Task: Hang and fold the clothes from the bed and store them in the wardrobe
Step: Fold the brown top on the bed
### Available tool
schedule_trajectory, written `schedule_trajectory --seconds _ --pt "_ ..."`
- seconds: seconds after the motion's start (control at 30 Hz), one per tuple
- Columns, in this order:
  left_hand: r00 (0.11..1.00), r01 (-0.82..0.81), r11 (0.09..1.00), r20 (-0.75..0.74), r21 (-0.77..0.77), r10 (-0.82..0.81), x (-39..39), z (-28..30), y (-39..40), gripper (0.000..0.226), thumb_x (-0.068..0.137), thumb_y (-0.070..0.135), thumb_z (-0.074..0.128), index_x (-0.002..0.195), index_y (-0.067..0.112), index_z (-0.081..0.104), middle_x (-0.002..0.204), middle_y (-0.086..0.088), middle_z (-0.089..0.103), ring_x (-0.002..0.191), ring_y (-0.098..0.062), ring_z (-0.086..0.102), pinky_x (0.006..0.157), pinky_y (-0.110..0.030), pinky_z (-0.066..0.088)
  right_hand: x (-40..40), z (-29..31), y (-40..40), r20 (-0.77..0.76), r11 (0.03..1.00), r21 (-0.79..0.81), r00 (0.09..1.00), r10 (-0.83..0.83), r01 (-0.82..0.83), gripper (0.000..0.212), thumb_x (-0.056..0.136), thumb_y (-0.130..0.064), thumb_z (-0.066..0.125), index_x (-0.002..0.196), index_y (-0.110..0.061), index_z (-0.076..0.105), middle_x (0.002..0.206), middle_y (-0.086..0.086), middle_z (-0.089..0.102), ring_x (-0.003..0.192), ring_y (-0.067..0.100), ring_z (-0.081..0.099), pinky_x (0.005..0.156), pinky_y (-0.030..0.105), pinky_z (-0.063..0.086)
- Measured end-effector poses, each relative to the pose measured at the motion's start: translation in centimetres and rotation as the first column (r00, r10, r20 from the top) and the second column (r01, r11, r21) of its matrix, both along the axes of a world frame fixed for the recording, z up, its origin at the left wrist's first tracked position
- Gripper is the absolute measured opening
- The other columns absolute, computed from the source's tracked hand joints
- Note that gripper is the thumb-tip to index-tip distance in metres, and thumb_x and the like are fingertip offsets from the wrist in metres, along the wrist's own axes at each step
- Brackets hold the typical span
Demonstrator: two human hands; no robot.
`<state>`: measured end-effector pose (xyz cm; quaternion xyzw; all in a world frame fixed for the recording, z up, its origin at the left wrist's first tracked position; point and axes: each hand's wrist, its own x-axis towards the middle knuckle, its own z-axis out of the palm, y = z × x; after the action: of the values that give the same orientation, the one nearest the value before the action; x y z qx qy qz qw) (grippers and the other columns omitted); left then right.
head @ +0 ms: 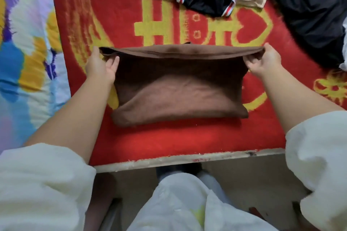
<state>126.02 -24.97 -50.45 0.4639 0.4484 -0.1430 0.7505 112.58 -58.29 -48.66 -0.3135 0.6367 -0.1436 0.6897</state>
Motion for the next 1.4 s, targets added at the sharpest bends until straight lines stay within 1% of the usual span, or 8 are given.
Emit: schedule_trajectory --seconds 0.1,0.17,0.3,0.5,0.73,0.93,1.17,1.4 --pt "0.959 0.281 0.913 -0.047 0.297 -0.280 -0.6 -2.6 -0.5 0.052 0.097 0.031 0.045 0.141 0.013 0.026 0.144 -0.012 0.036 0.118 -0.015 0.051 0.091 -0.025 0.044 0.7 -2.2 0.6 -0.086 0.974 -0.020 0.971 0.224 -0.226 0.048 0.100 -0.030 0.036 0.142 -0.010 0.026 0.139 0.012 0.042 0.123 0.024 0.049 0.098 0.036 0.043" --pt "0.845 0.480 0.635 -0.125 0.605 -0.520 -2.6 -3.8 -0.4 0.050 0.095 0.023 0.049 0.138 0.006 0.029 0.140 -0.013 0.040 0.117 -0.017 0.050 0.091 -0.023 0.040 0.2 -3.2 1.0 -0.207 0.921 -0.112 0.915 0.345 -0.373 0.035 0.099 -0.026 0.037 0.133 -0.014 0.037 0.129 0.009 0.048 0.120 0.021 0.050 0.100 0.033 0.043" --pt "0.657 0.668 0.182 -0.457 0.721 -0.600 -6.9 -5.9 1.0 0.057 0.090 0.026 0.055 0.135 -0.002 0.035 0.136 -0.021 0.041 0.128 -0.032 0.037 0.104 -0.033 0.025 -2.7 -5.3 1.3 -0.672 0.532 -0.185 0.502 0.545 -0.826 0.033 0.090 -0.014 0.046 0.123 -0.009 0.049 0.115 0.010 0.056 0.100 0.021 0.053 0.081 0.030 0.044" --pt "0.600 0.709 0.090 -0.531 0.699 -0.598 -8.2 -7.1 1.8 0.059 0.090 0.029 0.056 0.135 -0.003 0.037 0.134 -0.023 0.045 0.126 -0.037 0.039 0.104 -0.041 0.029 -3.2 -7.0 1.2 -0.855 0.003 -0.112 0.098 0.510 -0.994 0.060 0.088 -0.004 0.051 0.143 -0.011 0.029 0.150 0.014 0.023 0.139 0.028 0.020 0.112 0.036 0.018" --pt "0.728 0.644 0.284 -0.453 0.710 -0.515 -3.1 -7.2 0.0 0.040 0.095 0.024 0.048 0.125 -0.002 0.045 0.128 -0.020 0.051 0.116 -0.034 0.047 0.092 -0.036 0.037 3.5 -7.9 -1.7 -0.916 -0.448 0.148 -0.293 0.273 -0.882 0.051 0.087 -0.003 0.049 0.136 -0.018 0.042 0.154 0.007 0.015 0.143 0.028 0.003 0.112 0.045 0.010" --pt "0.721 0.575 0.103 -0.442 0.812 -0.534 -6.1 -6.6 2.1 0.032 0.099 0.013 0.035 0.102 -0.015 0.049 0.107 -0.036 0.054 0.100 -0.046 0.049 0.077 -0.040 0.026 6.9 -6.5 -2.7 -0.928 -0.337 -0.096 -0.039 0.371 -0.937 0.054 0.064 -0.021 0.022 0.087 0.008 0.062 0.093 0.030 0.062 0.097 0.041 0.051 0.091 0.039 0.033" --pt "0.658 0.721 0.128 -0.615 0.681 -0.435 -4.1 -7.4 2.0 0.036 0.100 0.019 0.034 0.120 -0.008 0.048 0.127 -0.030 0.048 0.118 -0.042 0.044 0.091 -0.039 0.034 10.2 -8.5 -3.1 -0.963 -0.128 -0.013 -0.022 0.268 -0.992 0.038 0.095 -0.020 0.037 0.124 0.002 0.046 0.129 0.024 0.045 0.123 0.037 0.036 0.104 0.045 0.024" --pt "0.805 0.587 0.351 -0.481 0.729 -0.348 -6.2 -7.0 0.9 0.048 0.097 0.037 0.040 0.125 -0.001 0.045 0.128 -0.020 0.051 0.118 -0.034 0.047 0.092 -0.035 0.034 2.4 -8.8 -0.6 -0.896 0.054 -0.245 0.247 0.369 -0.968 0.048 0.091 -0.022 0.047 0.133 0.000 0.038 0.144 0.017 0.031 0.135 0.030 0.024 0.109 0.036 0.016"
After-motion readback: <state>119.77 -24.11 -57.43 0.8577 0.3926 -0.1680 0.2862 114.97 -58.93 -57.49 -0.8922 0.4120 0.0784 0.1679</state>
